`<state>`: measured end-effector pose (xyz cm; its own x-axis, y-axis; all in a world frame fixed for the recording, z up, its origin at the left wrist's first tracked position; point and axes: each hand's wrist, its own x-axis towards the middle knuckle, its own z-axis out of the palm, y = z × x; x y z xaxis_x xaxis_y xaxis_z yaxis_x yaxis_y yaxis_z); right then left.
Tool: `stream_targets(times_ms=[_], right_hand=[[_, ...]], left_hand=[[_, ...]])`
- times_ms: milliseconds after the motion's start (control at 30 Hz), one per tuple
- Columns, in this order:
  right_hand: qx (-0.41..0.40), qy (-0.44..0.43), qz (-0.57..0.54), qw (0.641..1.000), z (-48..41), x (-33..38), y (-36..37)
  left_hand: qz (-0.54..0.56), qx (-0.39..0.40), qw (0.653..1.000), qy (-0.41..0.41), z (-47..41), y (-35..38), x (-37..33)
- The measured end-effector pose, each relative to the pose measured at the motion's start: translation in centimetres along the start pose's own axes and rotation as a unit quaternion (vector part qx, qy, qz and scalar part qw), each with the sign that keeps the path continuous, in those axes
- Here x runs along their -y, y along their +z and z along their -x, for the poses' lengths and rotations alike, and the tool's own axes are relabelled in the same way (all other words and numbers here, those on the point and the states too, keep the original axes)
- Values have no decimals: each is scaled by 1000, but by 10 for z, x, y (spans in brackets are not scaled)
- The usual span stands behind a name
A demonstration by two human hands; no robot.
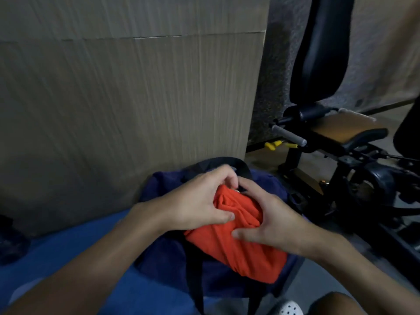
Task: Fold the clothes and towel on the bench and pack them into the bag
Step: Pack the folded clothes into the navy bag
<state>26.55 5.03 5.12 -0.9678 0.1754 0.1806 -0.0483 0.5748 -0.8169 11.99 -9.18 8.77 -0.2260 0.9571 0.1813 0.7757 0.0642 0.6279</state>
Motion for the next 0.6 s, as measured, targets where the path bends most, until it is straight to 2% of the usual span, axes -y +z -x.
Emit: stream_targets(times_ms=[133, 267, 467, 533, 600], right_hand=[[-80, 18, 5, 997, 14, -26, -7], [-122, 39, 13, 992, 27, -52, -15], [-144, 68, -27, 987, 34, -76, -15], [-146, 68, -37, 986, 33, -80, -14], [-143, 69, -55, 986, 32, -81, -12]], left_hand=[[30, -13, 999, -11, -11, 11, 21], [-93, -12, 995, -31, -13, 10, 61], [-296, 115, 946, -70, -12, 22, 93], [-334, 125, 932, -62, -12, 22, 98], [-336, 107, 934, -63, -14, 19, 101]])
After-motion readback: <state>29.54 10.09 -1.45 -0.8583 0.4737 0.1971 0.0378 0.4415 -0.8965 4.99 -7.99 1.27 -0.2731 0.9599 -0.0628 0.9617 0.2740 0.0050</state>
